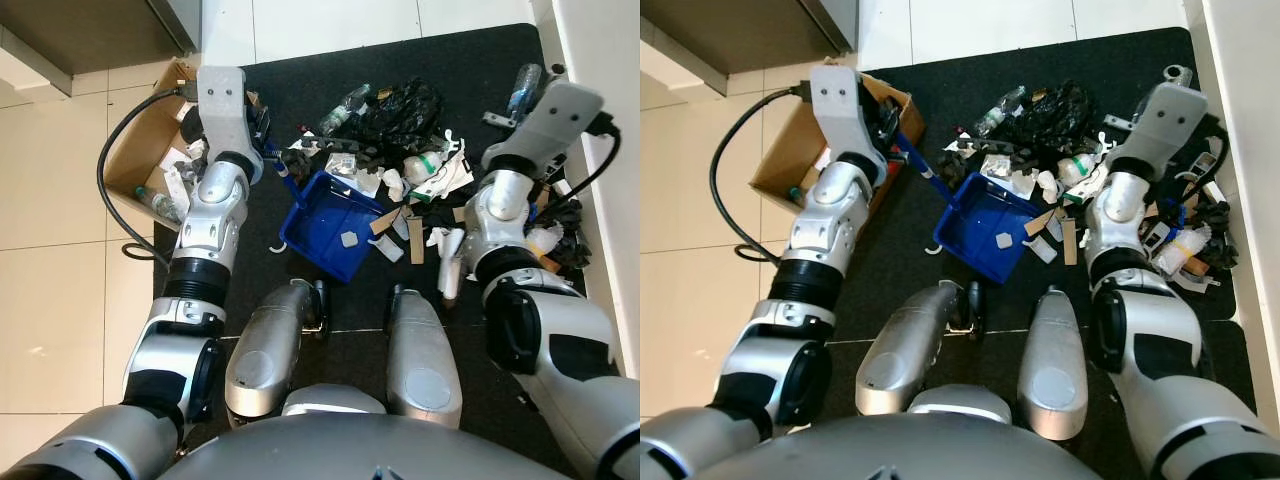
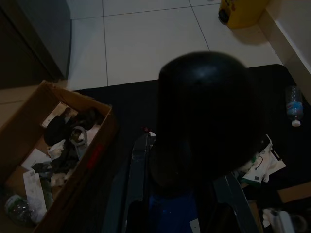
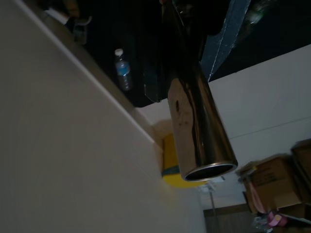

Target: Sweep floor

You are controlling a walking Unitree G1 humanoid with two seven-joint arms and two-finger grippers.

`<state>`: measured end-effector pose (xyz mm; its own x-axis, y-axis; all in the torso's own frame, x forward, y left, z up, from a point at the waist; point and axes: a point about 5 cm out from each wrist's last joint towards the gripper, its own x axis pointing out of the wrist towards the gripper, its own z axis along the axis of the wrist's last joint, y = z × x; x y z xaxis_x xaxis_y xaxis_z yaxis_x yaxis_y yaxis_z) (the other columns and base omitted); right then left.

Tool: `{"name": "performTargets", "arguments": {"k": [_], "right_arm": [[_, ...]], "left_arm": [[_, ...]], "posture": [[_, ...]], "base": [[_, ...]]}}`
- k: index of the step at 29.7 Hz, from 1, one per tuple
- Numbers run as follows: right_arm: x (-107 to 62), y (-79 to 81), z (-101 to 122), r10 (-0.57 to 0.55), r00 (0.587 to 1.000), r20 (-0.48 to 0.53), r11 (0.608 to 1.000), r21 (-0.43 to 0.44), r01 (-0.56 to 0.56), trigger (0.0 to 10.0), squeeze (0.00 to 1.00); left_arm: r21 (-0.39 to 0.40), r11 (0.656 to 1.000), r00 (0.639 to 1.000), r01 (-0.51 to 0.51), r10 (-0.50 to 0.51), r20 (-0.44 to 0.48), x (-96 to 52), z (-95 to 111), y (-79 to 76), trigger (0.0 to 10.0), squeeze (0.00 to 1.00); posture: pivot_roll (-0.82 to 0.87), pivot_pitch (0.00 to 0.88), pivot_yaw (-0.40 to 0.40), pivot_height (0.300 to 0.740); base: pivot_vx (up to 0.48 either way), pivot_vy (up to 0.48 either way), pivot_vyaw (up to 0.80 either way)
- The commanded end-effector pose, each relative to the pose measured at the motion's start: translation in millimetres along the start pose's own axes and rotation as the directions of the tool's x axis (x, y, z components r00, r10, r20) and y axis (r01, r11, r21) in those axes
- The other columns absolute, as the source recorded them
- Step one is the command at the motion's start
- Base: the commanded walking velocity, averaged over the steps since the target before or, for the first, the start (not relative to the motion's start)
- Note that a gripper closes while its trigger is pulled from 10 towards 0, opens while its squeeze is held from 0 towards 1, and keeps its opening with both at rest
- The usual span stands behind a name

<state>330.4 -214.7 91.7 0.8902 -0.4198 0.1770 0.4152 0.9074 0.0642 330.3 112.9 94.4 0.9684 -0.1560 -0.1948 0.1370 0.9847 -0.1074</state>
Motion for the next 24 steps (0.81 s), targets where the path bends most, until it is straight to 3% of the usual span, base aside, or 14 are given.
{"name": "performTargets", "arguments": {"k": [1, 2, 3, 4, 8, 10, 21, 23, 24], "right_arm": [[-10.7, 6.9, -14.3, -0.041, 0.994, -0.100, 0.994, 0.099, 0.051, 10.0, 0.00], [-12.4, 16.6, -16.7, -0.004, 0.990, -0.138, 0.978, 0.205, 0.033, 10.0, 0.00], [-12.4, 16.6, -16.7, -0.004, 0.990, -0.138, 0.978, 0.205, 0.033, 10.0, 0.00], [-13.2, 27.9, -16.0, 0.059, 0.988, -0.143, 0.961, 0.277, -0.017, 10.0, 0.00], [-13.4, 41.3, -12.9, 0.127, 0.983, -0.131, 0.923, 0.378, -0.069, 10.0, 0.00], [-14.9, 54.2, -10.8, 0.174, 0.977, -0.125, 0.877, 0.471, -0.095, 10.0, 0.00], [-13.4, 78.3, 2.0, 0.213, 0.974, -0.075, 0.778, 0.616, -0.123, 10.0, 0.00], [-8.1, 78.5, 13.8, 0.197, 0.980, -0.002, 0.762, 0.629, -0.152, 10.0, 0.00], [-3.3, 72.8, 23.4, 0.180, 0.981, 0.071, 0.778, 0.600, -0.186, 10.0, 0.00]], "left_arm": [[-0.014, 1.000, 1.000, -0.003, 0.003, -0.006, -2.8, -2.5, 0.8, 10.0, 0.00], [-0.015, 1.000, 1.000, -0.007, 0.006, -0.010, -3.6, -2.6, 1.5, 10.0, 0.00], [-0.015, 1.000, 1.000, -0.007, 0.006, -0.010, -3.6, -2.6, 1.5, 10.0, 0.00], [-0.014, 1.000, 1.000, -0.016, 0.016, -0.014, -4.3, -3.3, 3.4, 10.0, 0.00], [-0.015, 1.000, 0.999, -0.026, 0.025, -0.019, -5.4, -4.7, 4.2, 10.0, 0.00], [-0.014, 0.999, 0.999, -0.030, 0.030, -0.026, -6.6, -5.9, 4.2, 10.0, 0.00], [-0.015, 0.999, 0.999, -0.034, 0.033, -0.033, -6.8, -7.7, 2.7, 10.0, 0.00], [-0.018, 0.999, 0.999, -0.035, 0.035, -0.034, -6.8, -8.4, 1.2, 10.0, 0.00], [-0.021, 0.999, 0.999, -0.037, 0.036, -0.035, -6.5, -8.7, 0.7, 10.0, 0.00]], "posture": [[0.24, 0.250, 0.181, 0.740], [0.24, 0.249, 0.177, 0.740], [0.24, 0.249, 0.177, 0.740], [0.24, 0.249, 0.174, 0.740], [0.24, 0.250, 0.170, 0.740], [0.24, 0.249, 0.168, 0.740], [0.22, 0.247, 0.158, 0.740], [0.22, 0.248, 0.151, 0.740], [0.20, 0.251, 0.148, 0.740]], "base": [[0.000, 0.000, 0.00], [0.000, 0.000, 0.00], [0.000, 0.000, 0.00], [0.000, 0.000, 0.00], [0.000, 0.000, 0.00], [0.000, 0.000, 0.00], [0.000, 0.000, 0.00], [0.000, 0.000, 0.00], [0.000, 0.000, 0.00]]}}
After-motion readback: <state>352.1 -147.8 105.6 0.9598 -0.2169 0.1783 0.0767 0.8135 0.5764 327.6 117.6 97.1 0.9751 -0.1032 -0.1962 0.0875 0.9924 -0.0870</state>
